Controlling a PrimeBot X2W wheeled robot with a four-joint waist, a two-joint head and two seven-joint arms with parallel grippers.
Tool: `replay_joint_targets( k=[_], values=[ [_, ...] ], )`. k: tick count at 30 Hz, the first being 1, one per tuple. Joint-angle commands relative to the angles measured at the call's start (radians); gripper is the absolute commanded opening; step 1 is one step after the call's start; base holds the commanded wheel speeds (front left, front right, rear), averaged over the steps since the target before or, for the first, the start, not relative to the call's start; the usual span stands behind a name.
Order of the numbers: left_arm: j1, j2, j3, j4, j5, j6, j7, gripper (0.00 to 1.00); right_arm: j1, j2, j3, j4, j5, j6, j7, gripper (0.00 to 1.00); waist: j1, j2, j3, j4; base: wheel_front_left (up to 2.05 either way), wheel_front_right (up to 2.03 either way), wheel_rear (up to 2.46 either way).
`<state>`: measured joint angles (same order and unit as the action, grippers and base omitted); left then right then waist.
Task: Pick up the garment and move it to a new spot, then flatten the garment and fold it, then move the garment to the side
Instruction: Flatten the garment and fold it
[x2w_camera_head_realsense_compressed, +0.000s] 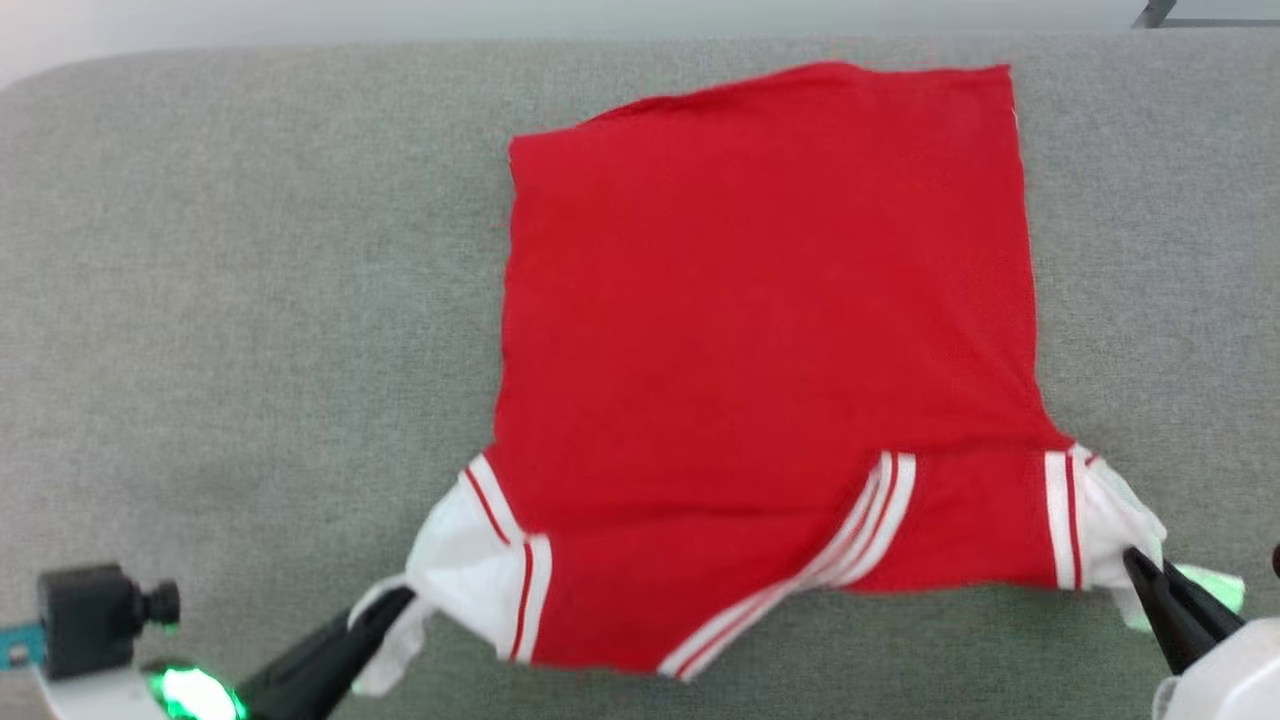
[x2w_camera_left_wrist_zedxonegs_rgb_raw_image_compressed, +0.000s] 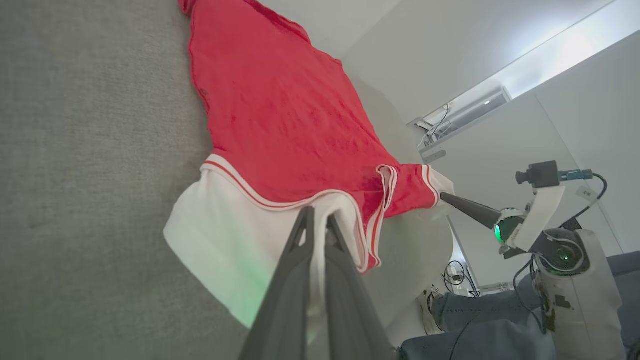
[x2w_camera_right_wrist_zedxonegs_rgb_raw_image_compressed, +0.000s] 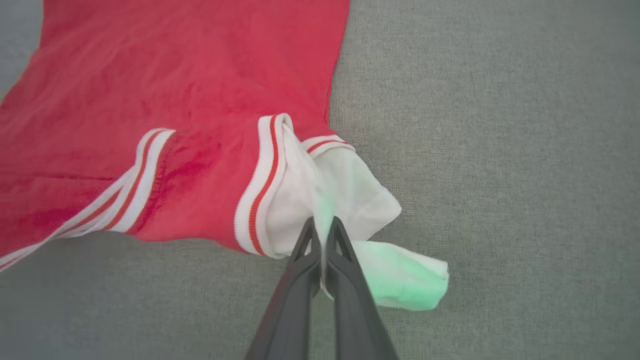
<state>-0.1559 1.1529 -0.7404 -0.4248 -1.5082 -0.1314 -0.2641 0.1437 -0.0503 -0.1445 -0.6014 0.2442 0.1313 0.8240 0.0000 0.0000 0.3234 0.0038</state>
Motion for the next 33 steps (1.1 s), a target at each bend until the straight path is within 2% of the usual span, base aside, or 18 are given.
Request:
replay_joint_targets(
  k=[1, 5, 10, 17, 20, 22, 25, 30, 31, 33],
  values=[
    [0.031, 0.011, 0.002, -0.014, 0.010, 0.001, 0.001, 0.00, 0.018, 0.000, -0.010, -0.009, 0.012, -0.001, 0.007, 0.00, 0.0000, 0.0000, -0.002, -0.001, 0.00, 0.00, 0.00],
    [0.093, 0.027, 0.005, -0.044, 0.029, 0.001, 0.001, 0.00, 0.057, -0.001, -0.007, -0.027, 0.003, -0.001, 0.028, 0.00, 0.0000, 0.0000, -0.003, 0.000, 0.00, 0.00, 0.00],
    [0.118, 0.009, -0.021, -0.037, 0.064, 0.001, 0.001, 0.00, 0.078, -0.014, 0.010, -0.007, -0.001, -0.001, 0.023, 0.00, 0.0000, 0.0000, -0.003, 0.006, 0.00, 0.00, 0.00],
    [0.071, -0.014, -0.144, 0.028, 0.088, 0.001, 0.014, 0.00, 0.091, -0.039, 0.018, 0.090, 0.014, -0.001, 0.000, 0.00, 0.0000, 0.0000, 0.000, 0.005, 0.00, 0.00, 0.00],
    [0.050, -0.043, -0.190, 0.078, 0.077, 0.001, 0.013, 0.00, 0.090, -0.046, 0.014, 0.145, 0.017, -0.001, -0.025, 0.00, 0.0000, 0.0000, 0.002, 0.005, 0.00, 0.00, 0.00],
    [0.039, -0.039, -0.201, 0.104, 0.084, 0.001, 0.013, 0.00, 0.088, -0.055, 0.012, 0.164, 0.012, -0.001, -0.037, 0.00, 0.0000, 0.0000, 0.002, 0.004, 0.00, 0.00, 0.00],
    [0.012, -0.065, -0.238, 0.168, 0.084, 0.001, 0.012, 0.00, 0.085, -0.085, 0.025, 0.231, -0.010, -0.001, -0.070, 0.00, 0.0000, 0.0000, 0.002, 0.005, 0.00, 0.00, 0.00],
    [-0.032, -0.093, -0.283, 0.224, 0.065, 0.001, 0.009, 0.00, 0.067, -0.097, 0.040, 0.321, -0.009, -0.001, -0.139, 0.00, 0.0000, 0.0000, -0.003, 0.004, 0.00, 0.00, 0.00],
    [-0.038, -0.097, -0.291, 0.229, 0.063, 0.001, 0.009, 0.00, 0.058, -0.099, 0.044, 0.328, -0.009, -0.001, -0.154, 0.10, 0.0000, 0.0000, -0.003, 0.002, 0.00, 0.00, 0.00],
    [-0.049, -0.100, -0.304, 0.239, 0.057, 0.001, 0.007, 0.00, 0.039, -0.102, 0.046, 0.335, -0.018, -0.001, -0.191, 0.55, 0.0000, 0.0000, -0.005, -0.001, 0.00, 0.00, 0.00]
  ],
)
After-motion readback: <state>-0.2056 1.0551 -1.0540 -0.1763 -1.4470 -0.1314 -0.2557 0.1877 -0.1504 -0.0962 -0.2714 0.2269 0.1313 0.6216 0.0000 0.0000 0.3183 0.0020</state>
